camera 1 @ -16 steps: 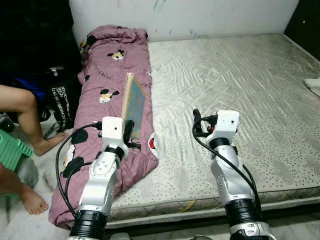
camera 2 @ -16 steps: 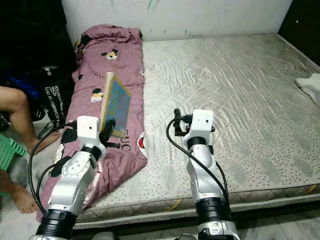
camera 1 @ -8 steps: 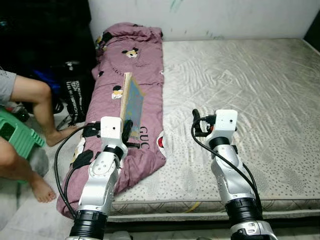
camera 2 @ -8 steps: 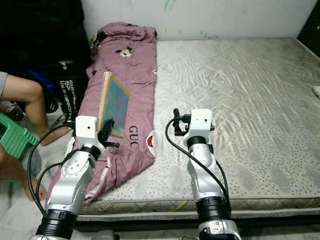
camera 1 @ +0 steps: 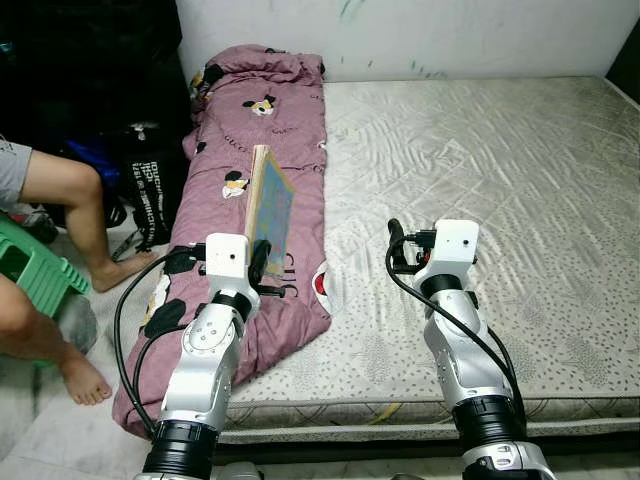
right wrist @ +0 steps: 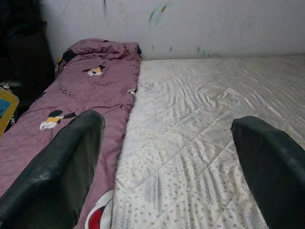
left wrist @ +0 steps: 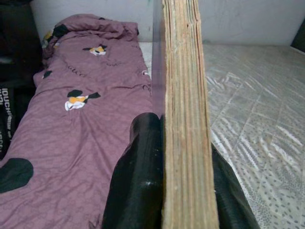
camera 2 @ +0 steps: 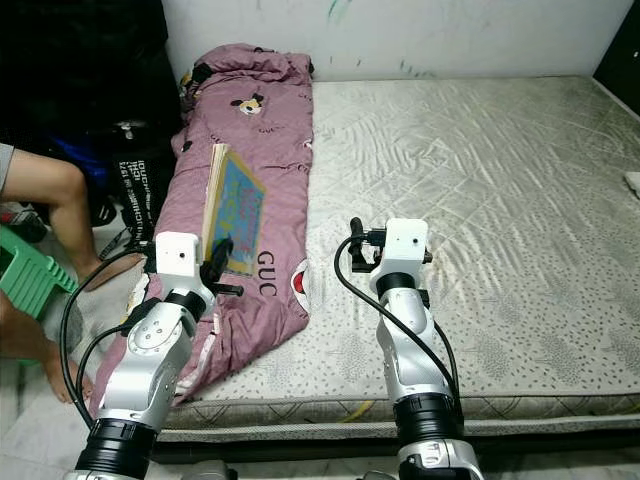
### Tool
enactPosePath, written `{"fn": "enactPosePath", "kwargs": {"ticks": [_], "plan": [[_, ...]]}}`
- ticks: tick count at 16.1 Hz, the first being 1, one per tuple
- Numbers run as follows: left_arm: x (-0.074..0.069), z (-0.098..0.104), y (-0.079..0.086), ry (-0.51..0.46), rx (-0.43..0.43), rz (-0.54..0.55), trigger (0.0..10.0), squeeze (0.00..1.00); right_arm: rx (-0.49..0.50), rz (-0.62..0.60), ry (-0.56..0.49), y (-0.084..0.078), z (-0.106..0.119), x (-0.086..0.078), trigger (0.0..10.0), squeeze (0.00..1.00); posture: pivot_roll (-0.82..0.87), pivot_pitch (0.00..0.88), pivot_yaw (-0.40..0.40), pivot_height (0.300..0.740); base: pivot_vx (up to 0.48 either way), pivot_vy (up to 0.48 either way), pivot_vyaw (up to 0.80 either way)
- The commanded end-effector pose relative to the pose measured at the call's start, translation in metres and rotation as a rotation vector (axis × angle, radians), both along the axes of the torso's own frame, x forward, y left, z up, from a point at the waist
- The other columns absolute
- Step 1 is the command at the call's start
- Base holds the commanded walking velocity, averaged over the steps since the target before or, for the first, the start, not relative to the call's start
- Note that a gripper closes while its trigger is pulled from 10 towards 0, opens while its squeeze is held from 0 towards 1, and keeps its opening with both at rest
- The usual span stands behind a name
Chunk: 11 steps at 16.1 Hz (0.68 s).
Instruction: Clean up the room
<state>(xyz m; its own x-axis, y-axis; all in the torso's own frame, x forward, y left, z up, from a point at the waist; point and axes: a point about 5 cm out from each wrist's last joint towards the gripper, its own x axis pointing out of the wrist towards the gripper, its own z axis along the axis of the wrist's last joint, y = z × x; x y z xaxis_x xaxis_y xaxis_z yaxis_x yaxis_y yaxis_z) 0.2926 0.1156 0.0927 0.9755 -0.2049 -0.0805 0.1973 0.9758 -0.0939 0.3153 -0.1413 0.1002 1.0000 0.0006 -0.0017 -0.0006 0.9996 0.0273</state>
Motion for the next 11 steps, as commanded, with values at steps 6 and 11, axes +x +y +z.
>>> {"fn": "enactPosePath", "kwargs": {"ticks": [6, 11], "plan": [[0.0031, 0.0073, 0.0018, -0.039, -0.002, 0.015, 10.0, 0.0, 0.001, 0.001, 0.018, 0.0004, -0.0017, 0.0002, 10.0, 0.0, 0.02, 0.0, 0.023, 0.74, 0.0, -0.236, 0.0], [0.0044, 0.0074, 0.002, -0.039, -0.006, 0.018, 10.0, 0.0, 0.001, 0.006, 0.016, 0.001, -0.001, 0.0015, 10.0, 0.0, 0.02, 0.0, 0.022, 0.74, 0.0, -0.366, 0.0]]}}
